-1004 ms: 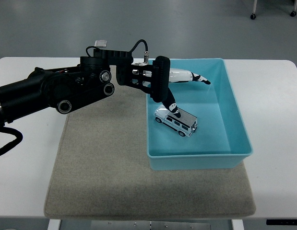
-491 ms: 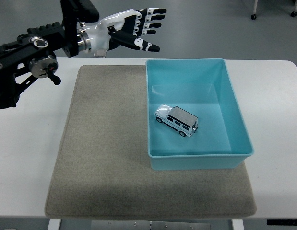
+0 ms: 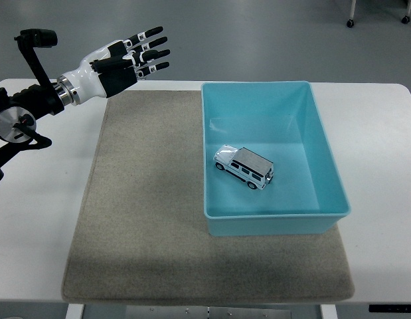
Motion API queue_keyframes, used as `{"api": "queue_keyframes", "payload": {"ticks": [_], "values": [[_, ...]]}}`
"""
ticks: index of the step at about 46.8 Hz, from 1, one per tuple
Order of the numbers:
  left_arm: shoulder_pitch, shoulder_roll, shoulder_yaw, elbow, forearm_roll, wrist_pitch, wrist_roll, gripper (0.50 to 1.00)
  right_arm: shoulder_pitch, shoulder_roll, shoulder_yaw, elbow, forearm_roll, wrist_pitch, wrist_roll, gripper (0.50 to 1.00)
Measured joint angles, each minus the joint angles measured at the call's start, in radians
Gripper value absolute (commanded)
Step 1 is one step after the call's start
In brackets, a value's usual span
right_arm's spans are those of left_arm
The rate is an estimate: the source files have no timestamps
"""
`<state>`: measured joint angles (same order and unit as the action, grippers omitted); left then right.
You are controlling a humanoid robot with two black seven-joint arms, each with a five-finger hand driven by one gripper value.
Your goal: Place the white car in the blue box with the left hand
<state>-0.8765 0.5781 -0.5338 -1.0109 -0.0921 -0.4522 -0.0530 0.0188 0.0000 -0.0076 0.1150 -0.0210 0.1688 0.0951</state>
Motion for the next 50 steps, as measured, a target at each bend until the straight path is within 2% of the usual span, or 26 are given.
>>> {"api": "queue_keyframes", "payload": {"ticks": [11,23,50], "values": [[0.07,0.005,-0.042,0.0,-0.103,-0.003,0.019,1.0,0.001,0.0,0.0,0.0,0.0,0.0,0.0,0.936],[0.124,0.026,-0.055,0.0,-0.114,-0.006,0.025,1.0,0.0,0.0,0.0,0.001,0.0,0.0,0.0,0.936],[0.146,0.045,-0.054,-0.001,-0.112,-0.008,0.027,1.0,0.0,0.0,-0.001,0.054,-0.006,0.014,0.003,0.936]]}}
